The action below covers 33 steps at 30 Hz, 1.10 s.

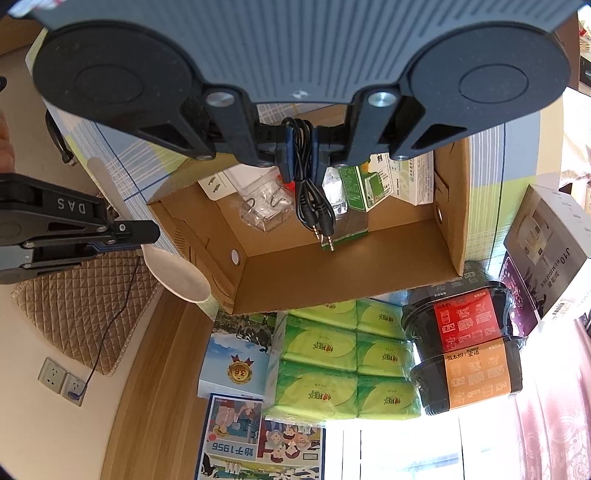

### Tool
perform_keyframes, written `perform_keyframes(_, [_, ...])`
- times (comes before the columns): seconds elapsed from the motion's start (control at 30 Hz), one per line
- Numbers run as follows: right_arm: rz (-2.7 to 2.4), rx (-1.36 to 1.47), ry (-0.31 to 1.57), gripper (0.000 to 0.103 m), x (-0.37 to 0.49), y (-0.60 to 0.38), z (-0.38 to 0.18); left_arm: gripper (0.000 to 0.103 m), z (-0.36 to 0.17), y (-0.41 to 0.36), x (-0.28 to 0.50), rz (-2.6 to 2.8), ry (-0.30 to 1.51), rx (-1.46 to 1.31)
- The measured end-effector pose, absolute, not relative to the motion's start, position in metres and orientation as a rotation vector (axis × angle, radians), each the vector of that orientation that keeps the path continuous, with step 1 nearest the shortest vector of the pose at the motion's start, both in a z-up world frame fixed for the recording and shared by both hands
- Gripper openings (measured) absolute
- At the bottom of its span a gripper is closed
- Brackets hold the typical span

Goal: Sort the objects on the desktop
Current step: 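Lift and carry the cable and spoon over the cardboard box, then open both grippers to drop the cable and spoon into the box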

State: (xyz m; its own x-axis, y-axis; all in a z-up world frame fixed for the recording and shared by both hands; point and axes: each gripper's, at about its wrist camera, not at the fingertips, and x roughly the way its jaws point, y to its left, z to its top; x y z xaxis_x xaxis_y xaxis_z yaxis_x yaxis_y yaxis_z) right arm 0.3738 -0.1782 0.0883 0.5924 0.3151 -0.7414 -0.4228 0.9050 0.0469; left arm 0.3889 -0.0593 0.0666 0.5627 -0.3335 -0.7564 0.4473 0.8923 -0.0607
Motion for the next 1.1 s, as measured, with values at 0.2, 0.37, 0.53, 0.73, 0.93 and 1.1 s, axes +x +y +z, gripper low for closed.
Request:
perform_keyframes(0.2, [0.417,-0.110,0.861,0.000,0.400,-0.174,0.090,0.006,0.069,-0.062,0.414,-0.465,0.875,0.123])
perform_keyframes(0.37, [0.408,-0.079,0.889,0.000,0.421,-0.170,0.088,0.006,0.064,-0.067,0.431,-0.473,0.891,0.108])
perform_keyframes(0.53, [0.396,-0.064,0.903,0.000,0.438,-0.165,0.079,0.006,0.052,-0.072,0.445,-0.476,0.904,0.101])
perform_keyframes(0.73, [0.389,-0.068,0.908,0.000,0.453,-0.162,0.065,0.006,0.031,-0.076,0.460,-0.486,0.921,0.057])
perform_keyframes(0.93, [0.390,-0.047,0.911,0.000,0.463,-0.163,0.055,0.019,0.018,-0.075,0.469,-0.478,0.910,0.022])
perform_keyframes(1.1, [0.390,-0.042,0.916,0.000,0.467,-0.162,0.048,0.020,0.015,-0.066,0.466,-0.466,0.907,0.023])
